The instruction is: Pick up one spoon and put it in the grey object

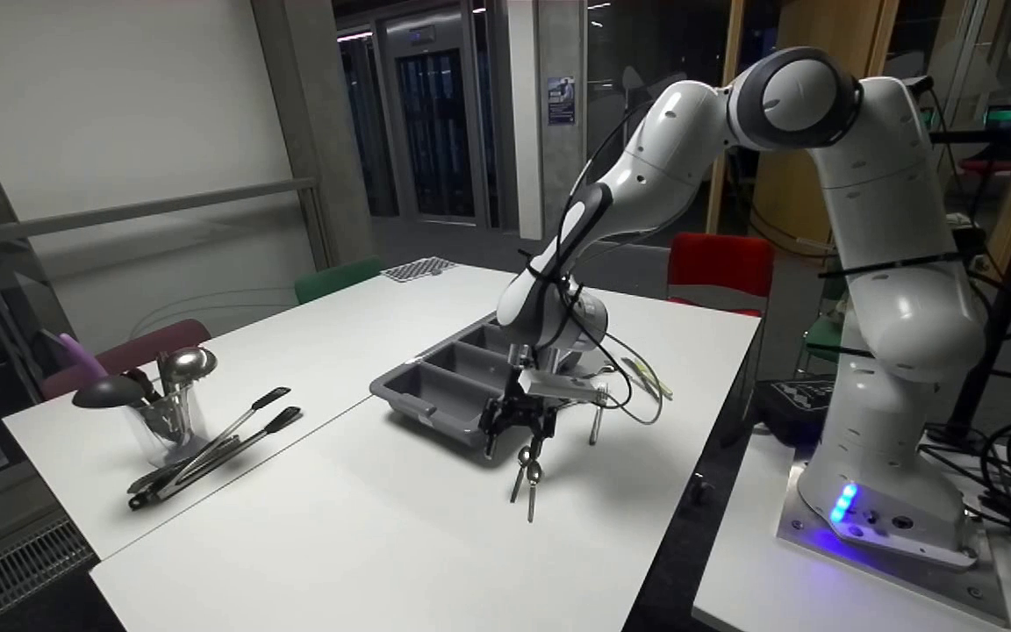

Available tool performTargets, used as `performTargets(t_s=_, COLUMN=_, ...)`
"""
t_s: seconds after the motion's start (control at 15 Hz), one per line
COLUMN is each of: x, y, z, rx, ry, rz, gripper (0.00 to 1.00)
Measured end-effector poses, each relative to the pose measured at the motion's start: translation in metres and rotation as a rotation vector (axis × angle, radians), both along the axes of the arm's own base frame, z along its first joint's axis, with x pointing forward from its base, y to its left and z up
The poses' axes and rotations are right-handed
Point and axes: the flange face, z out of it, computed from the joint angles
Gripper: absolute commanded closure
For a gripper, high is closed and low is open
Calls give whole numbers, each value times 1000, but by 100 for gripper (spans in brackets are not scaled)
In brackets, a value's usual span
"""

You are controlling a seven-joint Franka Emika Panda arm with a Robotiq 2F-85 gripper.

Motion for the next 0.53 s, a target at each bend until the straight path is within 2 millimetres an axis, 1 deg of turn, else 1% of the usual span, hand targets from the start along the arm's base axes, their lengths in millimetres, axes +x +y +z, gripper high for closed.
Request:
performTargets(t_s=0.2, x=-31, y=23, z=-7, rx=-51, ry=7, rz=-150, gripper=0)
performTargets(t_s=0.33, x=-51, y=35, z=-5, rx=-86, ry=23, rz=-252, gripper=0)
performTargets(t_s=0.53, x=-75, y=46, z=0, rx=-129, ry=48, rz=-302, gripper=0)
